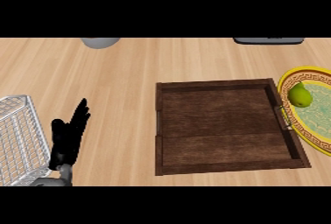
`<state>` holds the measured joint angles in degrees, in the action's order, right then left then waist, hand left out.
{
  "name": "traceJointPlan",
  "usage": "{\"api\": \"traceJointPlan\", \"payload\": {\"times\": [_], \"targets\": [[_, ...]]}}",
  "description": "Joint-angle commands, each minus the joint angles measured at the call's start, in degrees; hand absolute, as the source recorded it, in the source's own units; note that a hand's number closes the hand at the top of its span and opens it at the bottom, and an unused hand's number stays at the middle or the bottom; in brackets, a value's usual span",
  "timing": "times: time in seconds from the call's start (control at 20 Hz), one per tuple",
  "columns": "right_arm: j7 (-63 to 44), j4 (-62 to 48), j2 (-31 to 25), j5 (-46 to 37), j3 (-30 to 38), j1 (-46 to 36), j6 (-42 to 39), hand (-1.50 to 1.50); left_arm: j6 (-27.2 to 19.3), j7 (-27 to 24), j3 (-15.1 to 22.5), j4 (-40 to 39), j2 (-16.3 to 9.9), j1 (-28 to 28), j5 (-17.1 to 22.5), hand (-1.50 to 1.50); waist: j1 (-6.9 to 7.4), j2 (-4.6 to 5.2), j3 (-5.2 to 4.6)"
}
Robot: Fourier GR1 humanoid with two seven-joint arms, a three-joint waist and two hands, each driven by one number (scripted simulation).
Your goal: Pick the pear from the tray and place it in the plate
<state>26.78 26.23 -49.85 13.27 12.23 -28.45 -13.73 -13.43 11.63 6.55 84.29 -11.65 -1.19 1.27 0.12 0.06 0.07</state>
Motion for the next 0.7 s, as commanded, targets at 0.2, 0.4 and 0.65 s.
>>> {"api": "traceJointPlan", "payload": {"times": [0.2,0.4,0.65], "targets": [[9.81,-1.56,2.56,-0.21,2.19,3.86,-4.34,-1.5,0.88,0.1,-0.54,-1.0,2.22,-1.81,-0.88,0.0,0.1,0.0,-0.05],[8.69,1.15,3.67,-0.69,2.72,4.54,-2.29,-1.5,0.15,4.82,-0.57,3.45,1.82,-1.37,-3.18,0.0,0.05,-0.1,-0.06],[9.25,-7.07,1.79,-3.4,3.49,0.58,-1.42,-1.5,2.93,-0.12,-1.77,1.08,2.05,1.72,-1.95,0.0,0.54,0.08,-0.02]]}}
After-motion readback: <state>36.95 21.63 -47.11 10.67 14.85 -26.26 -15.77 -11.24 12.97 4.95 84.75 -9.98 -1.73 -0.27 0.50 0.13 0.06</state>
